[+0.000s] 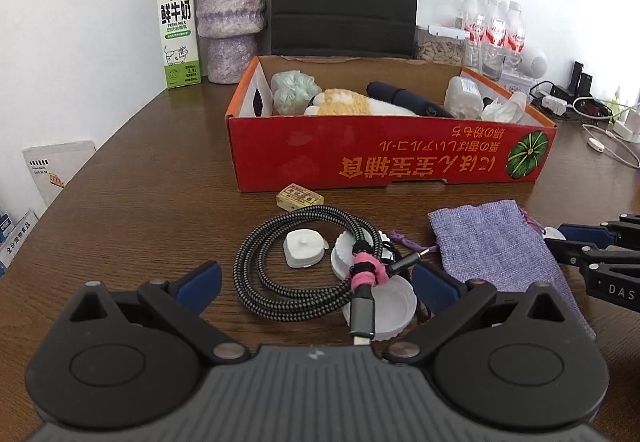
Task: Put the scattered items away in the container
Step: 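Grasp the white bottle cap with the right gripper while the left gripper grasps the braided cable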
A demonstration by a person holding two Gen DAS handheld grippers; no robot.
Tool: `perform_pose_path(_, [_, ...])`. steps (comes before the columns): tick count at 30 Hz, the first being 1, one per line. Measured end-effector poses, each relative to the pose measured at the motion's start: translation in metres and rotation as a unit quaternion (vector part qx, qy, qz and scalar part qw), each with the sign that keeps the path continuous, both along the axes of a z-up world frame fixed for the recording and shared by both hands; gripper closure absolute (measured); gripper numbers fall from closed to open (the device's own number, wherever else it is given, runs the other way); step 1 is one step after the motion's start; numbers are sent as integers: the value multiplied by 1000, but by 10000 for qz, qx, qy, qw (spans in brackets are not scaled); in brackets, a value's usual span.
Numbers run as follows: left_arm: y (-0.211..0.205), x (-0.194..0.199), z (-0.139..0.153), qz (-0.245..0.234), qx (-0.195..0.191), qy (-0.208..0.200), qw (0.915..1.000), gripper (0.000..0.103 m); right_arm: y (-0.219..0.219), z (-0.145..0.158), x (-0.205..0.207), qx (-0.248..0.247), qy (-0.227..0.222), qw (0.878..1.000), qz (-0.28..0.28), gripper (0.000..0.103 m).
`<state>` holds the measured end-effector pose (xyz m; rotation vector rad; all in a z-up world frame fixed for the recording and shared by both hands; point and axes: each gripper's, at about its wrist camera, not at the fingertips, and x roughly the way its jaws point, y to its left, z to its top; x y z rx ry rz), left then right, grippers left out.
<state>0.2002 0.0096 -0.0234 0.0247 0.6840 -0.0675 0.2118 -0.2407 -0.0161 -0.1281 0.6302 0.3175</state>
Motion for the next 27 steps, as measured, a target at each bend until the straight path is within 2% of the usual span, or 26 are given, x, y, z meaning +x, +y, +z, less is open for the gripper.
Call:
perform_pose_path(9, [18,28,-8,-531,-387,300,9974,0,-2,0,1,55,24,10000,-24,76])
perform_pose_path(14, [25,36,-13,-742,-698,307,9943,0,-4,0,1,86,37,9999,-43,75])
perform_pose_path(23, [30,42,-14,-1006,-690,236,9922,0,-6,0,1,76,34,10000,-48,75])
perform_pose_path(25, [32,39,-12,-994,-784,168,9918,9,-6,0,1,71,32,10000,-46,75])
perform_pose_path(27, [31,36,-10,-970,-764,90,9923,9,-7,0,2,61,28,10000,-45,75])
